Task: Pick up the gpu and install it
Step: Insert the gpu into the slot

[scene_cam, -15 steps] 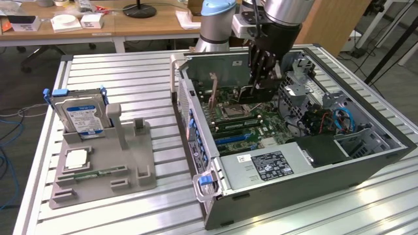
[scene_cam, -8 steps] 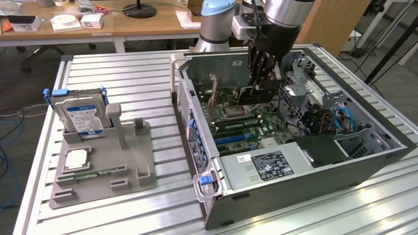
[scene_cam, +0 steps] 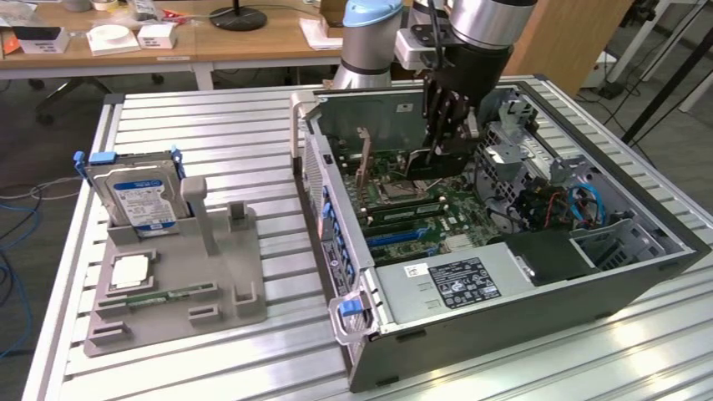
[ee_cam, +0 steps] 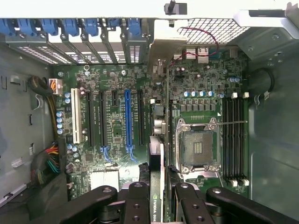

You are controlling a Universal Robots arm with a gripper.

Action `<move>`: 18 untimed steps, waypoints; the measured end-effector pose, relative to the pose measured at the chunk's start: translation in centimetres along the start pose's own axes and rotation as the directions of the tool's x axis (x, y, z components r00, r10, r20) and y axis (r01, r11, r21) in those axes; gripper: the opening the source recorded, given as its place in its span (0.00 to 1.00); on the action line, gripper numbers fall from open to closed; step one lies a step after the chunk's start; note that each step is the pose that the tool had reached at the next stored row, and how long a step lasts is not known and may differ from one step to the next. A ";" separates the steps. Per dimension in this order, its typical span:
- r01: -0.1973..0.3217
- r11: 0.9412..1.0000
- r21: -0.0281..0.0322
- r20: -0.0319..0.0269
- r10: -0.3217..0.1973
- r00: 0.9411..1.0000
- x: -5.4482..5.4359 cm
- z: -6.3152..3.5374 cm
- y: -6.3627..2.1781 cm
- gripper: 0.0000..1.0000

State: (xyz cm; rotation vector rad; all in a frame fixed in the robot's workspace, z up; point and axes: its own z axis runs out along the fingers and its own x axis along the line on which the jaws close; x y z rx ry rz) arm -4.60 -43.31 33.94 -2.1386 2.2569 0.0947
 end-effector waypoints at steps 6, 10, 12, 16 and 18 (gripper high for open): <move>0.000 1.000 0.000 0.000 0.000 1.000 0.0 0.04 0.00 0.26; 0.000 1.000 0.000 0.000 0.000 1.000 0.0 0.16 0.00 0.26; 0.000 1.000 0.000 0.000 0.000 1.000 0.0 0.23 -0.01 0.26; 0.000 1.000 0.000 0.000 0.000 1.000 0.0 0.31 -0.01 0.26; 0.000 1.000 0.000 0.000 0.000 1.000 0.0 0.31 -0.01 0.26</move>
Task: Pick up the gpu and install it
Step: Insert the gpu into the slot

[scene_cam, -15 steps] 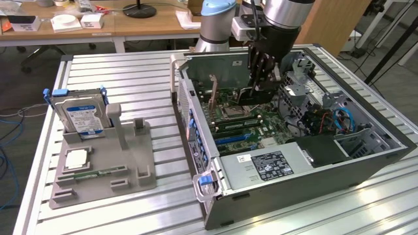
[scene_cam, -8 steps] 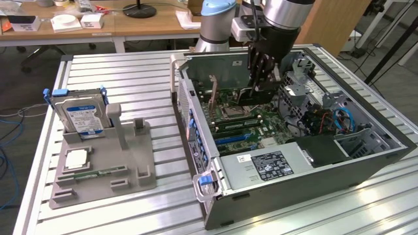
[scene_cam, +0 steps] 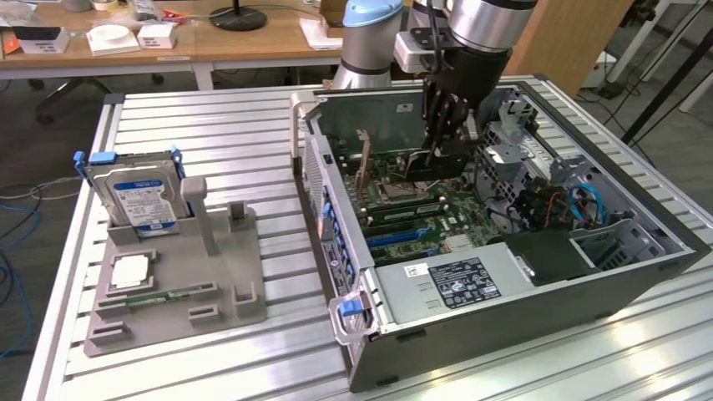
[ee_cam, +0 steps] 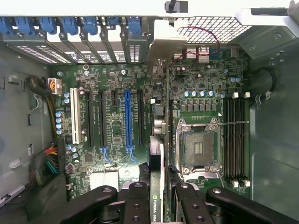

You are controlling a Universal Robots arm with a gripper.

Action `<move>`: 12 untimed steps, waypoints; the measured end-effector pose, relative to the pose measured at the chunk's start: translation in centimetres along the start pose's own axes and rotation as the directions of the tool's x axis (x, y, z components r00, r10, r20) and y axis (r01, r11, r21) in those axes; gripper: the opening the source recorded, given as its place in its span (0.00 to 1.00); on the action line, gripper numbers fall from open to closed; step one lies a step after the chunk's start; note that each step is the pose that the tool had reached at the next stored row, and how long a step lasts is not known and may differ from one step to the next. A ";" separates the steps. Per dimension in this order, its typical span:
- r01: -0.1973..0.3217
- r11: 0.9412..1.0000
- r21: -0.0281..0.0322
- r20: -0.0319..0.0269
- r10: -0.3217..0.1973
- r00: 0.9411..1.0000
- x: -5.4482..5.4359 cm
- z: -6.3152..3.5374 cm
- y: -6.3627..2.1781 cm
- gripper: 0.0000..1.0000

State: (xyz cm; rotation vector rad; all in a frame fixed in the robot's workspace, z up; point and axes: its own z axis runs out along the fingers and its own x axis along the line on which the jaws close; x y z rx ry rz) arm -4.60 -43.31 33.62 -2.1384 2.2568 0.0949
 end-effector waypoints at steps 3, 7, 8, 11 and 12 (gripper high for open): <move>0.000 1.000 0.000 0.000 0.000 1.000 0.0 0.00 0.00 0.26; 0.000 1.000 0.000 0.000 0.000 1.000 0.0 0.03 0.01 0.26; 0.000 1.000 0.000 0.000 0.000 1.000 0.1 0.03 0.01 0.26; 0.000 1.000 0.000 0.000 0.000 1.000 0.3 0.04 -0.02 0.26; 0.000 1.000 0.000 0.000 0.000 1.000 0.4 0.08 -0.02 0.26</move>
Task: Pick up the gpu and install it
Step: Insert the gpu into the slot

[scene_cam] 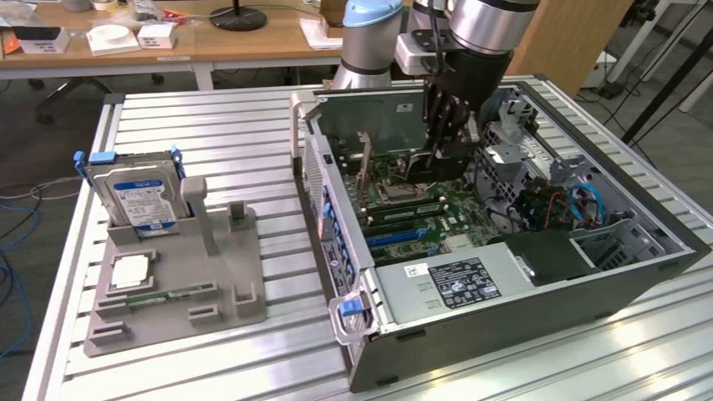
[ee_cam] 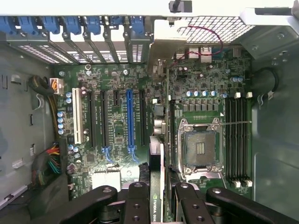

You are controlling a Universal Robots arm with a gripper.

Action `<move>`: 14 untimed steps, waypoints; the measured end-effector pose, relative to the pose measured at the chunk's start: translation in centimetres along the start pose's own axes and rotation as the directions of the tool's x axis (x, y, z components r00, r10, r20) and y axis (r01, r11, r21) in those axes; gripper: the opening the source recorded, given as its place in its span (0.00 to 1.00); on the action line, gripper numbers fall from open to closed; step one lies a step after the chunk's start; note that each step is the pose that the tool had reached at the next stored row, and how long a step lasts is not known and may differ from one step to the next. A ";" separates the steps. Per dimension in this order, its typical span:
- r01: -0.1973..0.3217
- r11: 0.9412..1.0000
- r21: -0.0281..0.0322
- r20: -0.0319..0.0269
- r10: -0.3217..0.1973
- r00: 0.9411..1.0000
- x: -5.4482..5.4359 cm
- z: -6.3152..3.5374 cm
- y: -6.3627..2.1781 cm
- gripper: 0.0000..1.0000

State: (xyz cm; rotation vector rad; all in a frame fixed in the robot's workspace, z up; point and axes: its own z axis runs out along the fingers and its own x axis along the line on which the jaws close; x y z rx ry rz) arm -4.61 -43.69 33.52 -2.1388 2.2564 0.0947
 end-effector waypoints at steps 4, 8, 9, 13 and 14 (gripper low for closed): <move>0.000 1.000 0.000 0.000 0.000 1.000 0.3 0.09 -0.03 0.26; 0.000 1.000 0.000 0.000 0.000 1.000 0.7 0.18 -0.05 0.26; 0.000 1.000 0.000 0.000 0.000 1.000 0.8 0.20 -0.05 0.26; 0.000 1.000 0.000 0.000 0.000 1.000 1.1 0.34 -0.07 0.26; 0.000 1.000 0.000 0.000 0.000 1.000 1.2 0.36 -0.08 0.26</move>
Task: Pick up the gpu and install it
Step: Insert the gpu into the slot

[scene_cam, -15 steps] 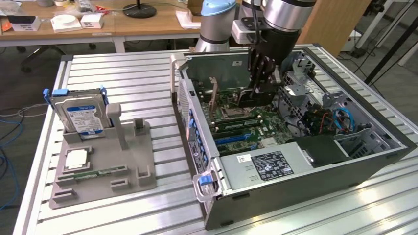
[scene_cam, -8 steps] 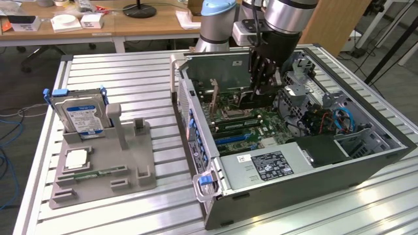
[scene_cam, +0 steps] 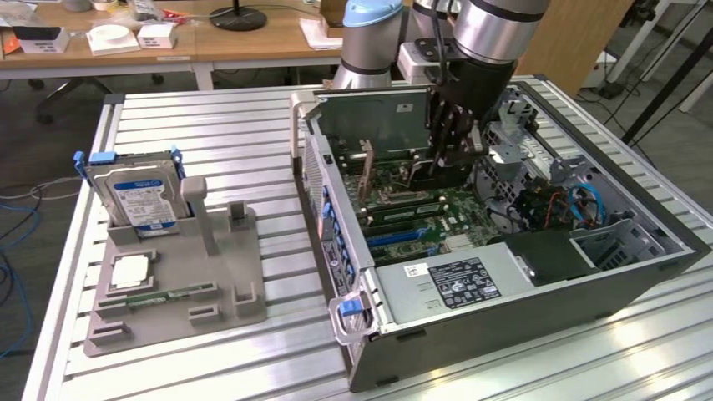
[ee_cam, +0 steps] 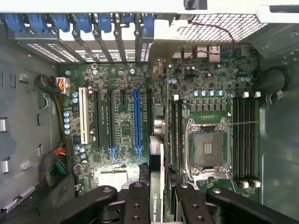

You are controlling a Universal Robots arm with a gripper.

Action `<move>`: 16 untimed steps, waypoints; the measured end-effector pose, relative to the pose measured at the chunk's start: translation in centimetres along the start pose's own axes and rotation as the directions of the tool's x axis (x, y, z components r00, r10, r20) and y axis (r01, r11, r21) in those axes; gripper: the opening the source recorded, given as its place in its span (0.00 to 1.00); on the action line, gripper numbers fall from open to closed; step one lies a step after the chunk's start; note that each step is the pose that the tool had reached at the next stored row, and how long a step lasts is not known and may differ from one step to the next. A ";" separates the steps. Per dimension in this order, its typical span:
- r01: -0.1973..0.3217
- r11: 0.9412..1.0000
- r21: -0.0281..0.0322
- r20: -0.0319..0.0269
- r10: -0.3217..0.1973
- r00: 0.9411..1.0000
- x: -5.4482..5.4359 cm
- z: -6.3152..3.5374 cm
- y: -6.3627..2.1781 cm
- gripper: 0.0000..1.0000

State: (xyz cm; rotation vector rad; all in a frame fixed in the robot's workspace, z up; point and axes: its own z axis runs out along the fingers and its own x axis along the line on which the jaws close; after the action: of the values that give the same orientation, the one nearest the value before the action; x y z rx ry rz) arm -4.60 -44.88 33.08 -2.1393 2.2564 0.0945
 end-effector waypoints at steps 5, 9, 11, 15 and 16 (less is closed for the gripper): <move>0.000 1.000 0.000 0.000 0.000 1.000 0.5 0.14 -0.01 0.26; 0.000 1.000 0.000 0.000 0.000 1.000 1.0 0.28 -0.01 0.26; 0.000 1.000 0.000 0.000 0.000 1.000 1.2 0.42 0.01 0.26; 0.000 1.000 0.000 0.000 0.000 1.000 1.5 0.79 0.06 0.26; 0.000 1.000 0.000 0.000 0.000 1.000 1.6 0.91 0.07 0.26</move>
State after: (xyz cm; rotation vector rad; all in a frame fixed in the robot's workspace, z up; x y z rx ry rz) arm -4.78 -46.41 32.07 -2.1391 2.2564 0.0946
